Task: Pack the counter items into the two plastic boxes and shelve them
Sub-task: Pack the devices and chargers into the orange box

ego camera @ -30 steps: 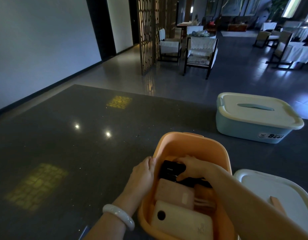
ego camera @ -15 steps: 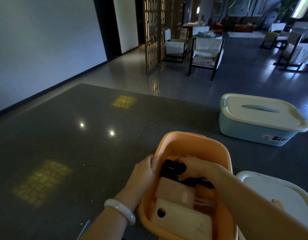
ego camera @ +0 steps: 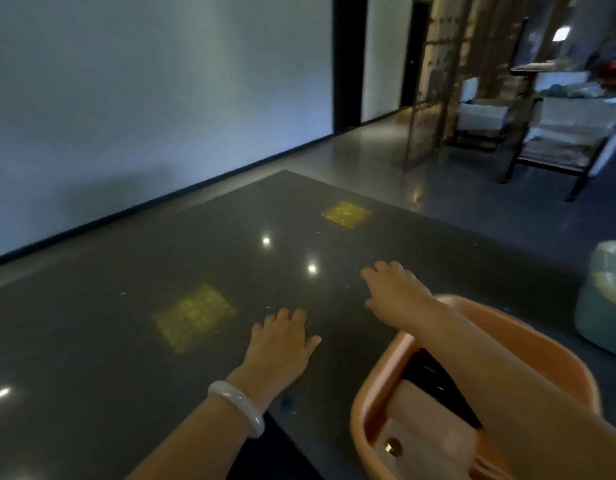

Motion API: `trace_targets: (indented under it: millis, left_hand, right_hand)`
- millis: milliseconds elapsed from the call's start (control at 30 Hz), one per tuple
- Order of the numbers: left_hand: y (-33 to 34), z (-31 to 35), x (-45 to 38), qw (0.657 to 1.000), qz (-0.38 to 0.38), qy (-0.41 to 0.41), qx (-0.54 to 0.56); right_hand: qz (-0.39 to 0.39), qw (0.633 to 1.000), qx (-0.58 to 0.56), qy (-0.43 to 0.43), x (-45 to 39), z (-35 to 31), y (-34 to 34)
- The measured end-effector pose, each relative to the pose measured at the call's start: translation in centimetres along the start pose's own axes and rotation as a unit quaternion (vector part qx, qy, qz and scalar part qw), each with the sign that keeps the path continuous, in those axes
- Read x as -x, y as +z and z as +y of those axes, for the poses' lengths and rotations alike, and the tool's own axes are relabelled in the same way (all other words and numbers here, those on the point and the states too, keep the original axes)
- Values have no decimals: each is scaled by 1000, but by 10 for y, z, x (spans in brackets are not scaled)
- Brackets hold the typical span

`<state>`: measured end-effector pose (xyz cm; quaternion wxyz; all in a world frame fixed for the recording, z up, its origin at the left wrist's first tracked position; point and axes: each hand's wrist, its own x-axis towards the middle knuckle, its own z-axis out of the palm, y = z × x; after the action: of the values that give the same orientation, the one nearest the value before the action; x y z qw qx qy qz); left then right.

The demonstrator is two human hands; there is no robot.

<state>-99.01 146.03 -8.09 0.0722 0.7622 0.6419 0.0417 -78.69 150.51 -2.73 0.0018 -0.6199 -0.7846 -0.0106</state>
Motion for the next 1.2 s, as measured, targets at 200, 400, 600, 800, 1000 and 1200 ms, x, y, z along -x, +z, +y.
trace_targets:
  millis: [200,400,600,800,1000,1200]
  left_hand:
    - [-32,-113,55,985,-19,-149,-85]
    - [-42,-209,127,958,-17,-259,-119]
    - [-48,-303,198,938,6,-331,-106]
    - [-64,-393,267,905,15,-416,-89]
    - [-46,-453,335,865,27,-500,-42]
    - [-17,-474,362,793,65,-603,54]
  right_hand:
    - [-97,983,-11,-156,-42,-126,12]
    - [-122,954,23,-274,-54,-260,10]
    - [-141,921,53,-359,-58,-396,6]
    - [-138,893,58,-425,-55,-535,11]
    - [-187,858,42,-476,-37,-643,40]
    - [-228,846,17,-481,-32,-696,66]
